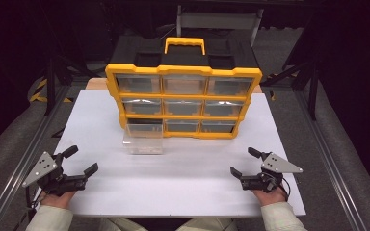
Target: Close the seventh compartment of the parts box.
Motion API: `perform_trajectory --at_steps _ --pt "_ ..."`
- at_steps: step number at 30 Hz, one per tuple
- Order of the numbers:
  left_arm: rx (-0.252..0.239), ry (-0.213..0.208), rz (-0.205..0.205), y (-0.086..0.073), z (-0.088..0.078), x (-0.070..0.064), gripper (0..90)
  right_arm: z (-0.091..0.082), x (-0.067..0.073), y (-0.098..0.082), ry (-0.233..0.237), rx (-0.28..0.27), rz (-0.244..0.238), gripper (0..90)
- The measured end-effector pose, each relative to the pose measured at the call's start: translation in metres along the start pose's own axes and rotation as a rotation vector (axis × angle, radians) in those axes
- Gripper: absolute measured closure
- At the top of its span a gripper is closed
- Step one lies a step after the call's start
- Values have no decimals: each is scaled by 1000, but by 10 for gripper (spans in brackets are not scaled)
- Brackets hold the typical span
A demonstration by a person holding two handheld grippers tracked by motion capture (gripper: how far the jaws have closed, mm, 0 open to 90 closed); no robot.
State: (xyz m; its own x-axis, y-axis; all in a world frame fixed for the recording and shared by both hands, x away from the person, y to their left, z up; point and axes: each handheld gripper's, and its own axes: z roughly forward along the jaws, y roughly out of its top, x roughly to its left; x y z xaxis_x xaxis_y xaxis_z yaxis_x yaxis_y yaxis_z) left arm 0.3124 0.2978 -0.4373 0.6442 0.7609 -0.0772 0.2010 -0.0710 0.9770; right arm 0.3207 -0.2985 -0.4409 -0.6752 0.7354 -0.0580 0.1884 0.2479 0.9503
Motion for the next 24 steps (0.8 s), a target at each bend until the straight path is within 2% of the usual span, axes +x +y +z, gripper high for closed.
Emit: perform_trajectory --at_steps 3,11,24 --pt "7 -24 35 6 7 -6 16 1 0 0 3 3 -1 47" --pt "-27 -57 35 18 17 -13 23 2 1 -1 7 12 -3 47" --pt "-45 -110 33 33 38 -22 30 2 0 -1 12 14 4 47"
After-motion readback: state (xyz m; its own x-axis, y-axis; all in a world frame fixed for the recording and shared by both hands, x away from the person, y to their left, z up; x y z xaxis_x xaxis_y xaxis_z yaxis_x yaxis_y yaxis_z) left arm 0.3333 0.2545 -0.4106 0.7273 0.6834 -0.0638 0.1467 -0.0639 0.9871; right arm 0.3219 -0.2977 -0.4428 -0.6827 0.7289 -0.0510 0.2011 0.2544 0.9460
